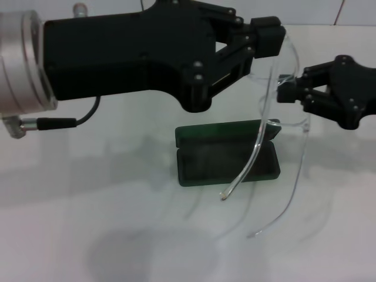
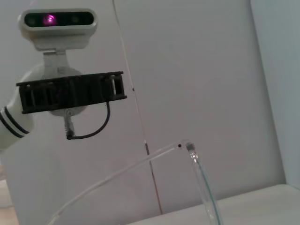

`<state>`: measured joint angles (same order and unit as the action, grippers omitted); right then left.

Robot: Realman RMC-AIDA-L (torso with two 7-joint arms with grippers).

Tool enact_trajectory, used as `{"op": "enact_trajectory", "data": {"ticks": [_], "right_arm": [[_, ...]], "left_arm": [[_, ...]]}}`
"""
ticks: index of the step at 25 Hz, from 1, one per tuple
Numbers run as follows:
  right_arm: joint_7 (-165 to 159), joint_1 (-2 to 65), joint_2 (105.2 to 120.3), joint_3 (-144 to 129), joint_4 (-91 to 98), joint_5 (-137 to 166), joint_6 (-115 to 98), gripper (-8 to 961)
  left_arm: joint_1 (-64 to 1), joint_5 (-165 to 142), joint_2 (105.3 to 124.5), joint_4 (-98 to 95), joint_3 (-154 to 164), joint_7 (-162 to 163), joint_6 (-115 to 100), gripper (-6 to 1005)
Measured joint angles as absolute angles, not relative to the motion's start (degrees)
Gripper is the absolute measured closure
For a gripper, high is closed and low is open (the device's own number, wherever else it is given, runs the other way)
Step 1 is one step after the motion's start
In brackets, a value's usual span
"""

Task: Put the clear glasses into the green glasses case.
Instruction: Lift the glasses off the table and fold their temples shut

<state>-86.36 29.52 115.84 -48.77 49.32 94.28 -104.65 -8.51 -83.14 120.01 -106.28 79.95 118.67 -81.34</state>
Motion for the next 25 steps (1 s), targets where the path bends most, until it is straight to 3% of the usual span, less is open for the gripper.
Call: {"op": "enact_trajectory", "data": {"ticks": [7, 25], "right_arm": [[-82.12, 32.81, 115.94, -49.82, 42.81, 94.05, -104.25, 854], [-79.43, 33.45, 116.01, -51.45, 41.01, 87.33, -104.62, 855]], "left_arm": [[-10.94, -81.55, 120.03, -101.12, 80.06, 117.2, -81.3, 957], [-11.19, -78.35, 119.84, -95.13, 80.08, 113.8, -82.35, 959]]}}
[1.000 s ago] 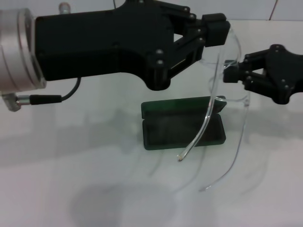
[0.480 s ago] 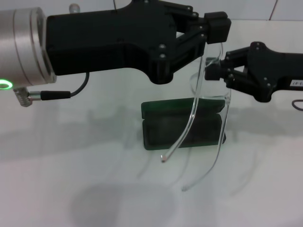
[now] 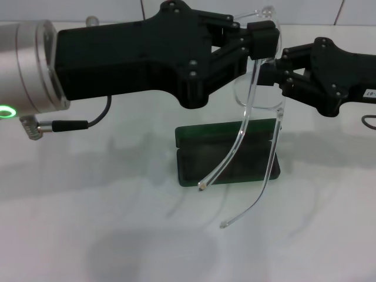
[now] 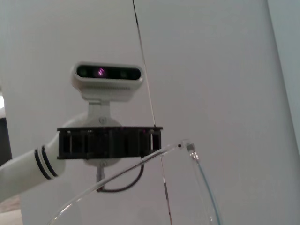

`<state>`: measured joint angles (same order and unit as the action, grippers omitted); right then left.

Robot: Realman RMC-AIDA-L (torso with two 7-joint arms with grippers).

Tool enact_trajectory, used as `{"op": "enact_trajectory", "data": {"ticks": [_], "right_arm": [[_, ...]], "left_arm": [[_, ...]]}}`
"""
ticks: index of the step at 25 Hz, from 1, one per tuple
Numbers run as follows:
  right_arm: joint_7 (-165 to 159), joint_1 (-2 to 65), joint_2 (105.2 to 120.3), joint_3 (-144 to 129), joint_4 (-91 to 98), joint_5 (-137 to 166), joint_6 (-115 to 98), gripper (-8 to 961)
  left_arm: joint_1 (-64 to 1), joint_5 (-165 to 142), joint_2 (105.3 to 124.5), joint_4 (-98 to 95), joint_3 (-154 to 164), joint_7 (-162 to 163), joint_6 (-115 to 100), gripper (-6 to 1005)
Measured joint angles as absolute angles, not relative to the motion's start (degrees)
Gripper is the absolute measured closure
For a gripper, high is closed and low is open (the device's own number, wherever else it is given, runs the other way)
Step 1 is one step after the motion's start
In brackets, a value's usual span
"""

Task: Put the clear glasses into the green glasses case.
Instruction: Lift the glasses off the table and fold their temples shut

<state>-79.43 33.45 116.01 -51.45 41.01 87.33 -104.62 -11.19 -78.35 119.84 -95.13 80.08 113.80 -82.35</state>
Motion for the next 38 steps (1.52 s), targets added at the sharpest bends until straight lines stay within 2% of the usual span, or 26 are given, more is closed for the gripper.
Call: {"op": "enact_trajectory", "data": {"ticks": [38], "right_arm": [[-76.58, 33.89, 116.02, -54.36, 37.6, 83.05, -103.96, 855]], "left_arm": [[-11.89, -70.18, 119.91, -85.38, 81.05, 108.33, -85.84, 958]]}}
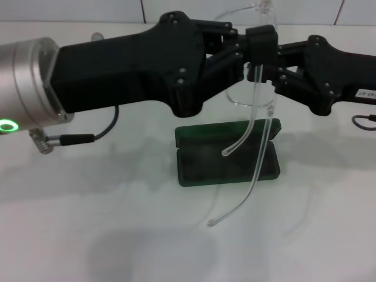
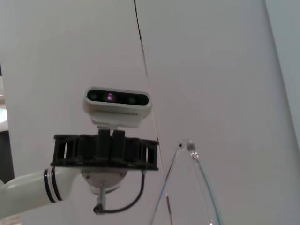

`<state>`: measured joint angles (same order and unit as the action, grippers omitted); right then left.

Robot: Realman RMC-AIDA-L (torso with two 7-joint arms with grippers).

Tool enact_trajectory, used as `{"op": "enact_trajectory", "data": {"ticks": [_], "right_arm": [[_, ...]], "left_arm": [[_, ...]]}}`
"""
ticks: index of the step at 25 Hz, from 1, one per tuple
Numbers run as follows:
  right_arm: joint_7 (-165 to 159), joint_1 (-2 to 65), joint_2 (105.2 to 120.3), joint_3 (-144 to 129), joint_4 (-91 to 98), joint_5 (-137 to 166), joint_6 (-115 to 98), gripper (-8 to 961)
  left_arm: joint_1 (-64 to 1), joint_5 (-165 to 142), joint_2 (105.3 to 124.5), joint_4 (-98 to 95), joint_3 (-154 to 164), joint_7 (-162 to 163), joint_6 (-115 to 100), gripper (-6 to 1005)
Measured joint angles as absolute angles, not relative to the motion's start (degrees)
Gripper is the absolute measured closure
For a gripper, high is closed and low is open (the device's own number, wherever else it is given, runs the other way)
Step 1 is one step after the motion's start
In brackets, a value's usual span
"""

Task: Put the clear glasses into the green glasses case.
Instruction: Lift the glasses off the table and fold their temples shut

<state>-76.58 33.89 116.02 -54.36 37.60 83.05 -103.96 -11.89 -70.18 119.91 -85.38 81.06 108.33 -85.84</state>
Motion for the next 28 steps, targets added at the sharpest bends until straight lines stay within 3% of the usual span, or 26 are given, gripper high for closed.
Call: {"op": "enact_trajectory", "data": {"ticks": [28], "right_arm": [[-74.69, 36.23, 116.1, -59.08, 33.92, 78.52, -105.86, 856]], "left_arm": [[-13.29, -70.12, 120.05, -81.44, 82.09, 104.99, -85.24, 957]]}}
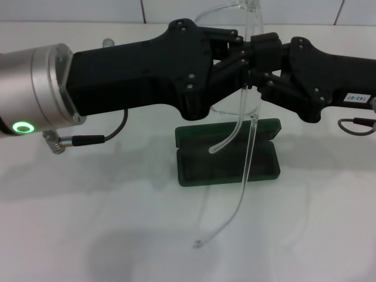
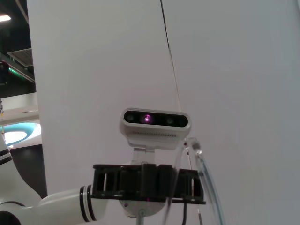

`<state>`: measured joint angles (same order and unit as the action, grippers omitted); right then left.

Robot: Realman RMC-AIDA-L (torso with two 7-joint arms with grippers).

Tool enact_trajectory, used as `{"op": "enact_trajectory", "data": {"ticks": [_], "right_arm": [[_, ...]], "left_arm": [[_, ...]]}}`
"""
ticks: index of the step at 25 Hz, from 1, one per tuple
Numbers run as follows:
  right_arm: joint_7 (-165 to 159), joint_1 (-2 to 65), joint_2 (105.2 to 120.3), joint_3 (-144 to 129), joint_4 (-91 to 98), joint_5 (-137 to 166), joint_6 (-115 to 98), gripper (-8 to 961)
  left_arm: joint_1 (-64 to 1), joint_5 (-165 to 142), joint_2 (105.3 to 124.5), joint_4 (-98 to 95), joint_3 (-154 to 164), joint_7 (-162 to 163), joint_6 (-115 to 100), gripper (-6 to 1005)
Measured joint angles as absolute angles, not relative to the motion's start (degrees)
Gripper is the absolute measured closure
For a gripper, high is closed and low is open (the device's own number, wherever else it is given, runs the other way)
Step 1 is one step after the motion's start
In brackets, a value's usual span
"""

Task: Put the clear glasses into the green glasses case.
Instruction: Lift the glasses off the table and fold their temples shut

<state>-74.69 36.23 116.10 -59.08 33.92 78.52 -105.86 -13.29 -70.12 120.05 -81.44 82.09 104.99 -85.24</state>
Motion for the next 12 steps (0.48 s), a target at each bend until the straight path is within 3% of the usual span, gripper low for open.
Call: {"op": "enact_trajectory", "data": {"ticks": [12], "right_arm": [[-74.65, 36.06, 116.1, -60.19, 33.92, 77.69, -106.07, 856]], "left_arm": [[-13.35, -67.86, 120.15, -78.11, 82.35, 100.28, -83.9, 957]]}}
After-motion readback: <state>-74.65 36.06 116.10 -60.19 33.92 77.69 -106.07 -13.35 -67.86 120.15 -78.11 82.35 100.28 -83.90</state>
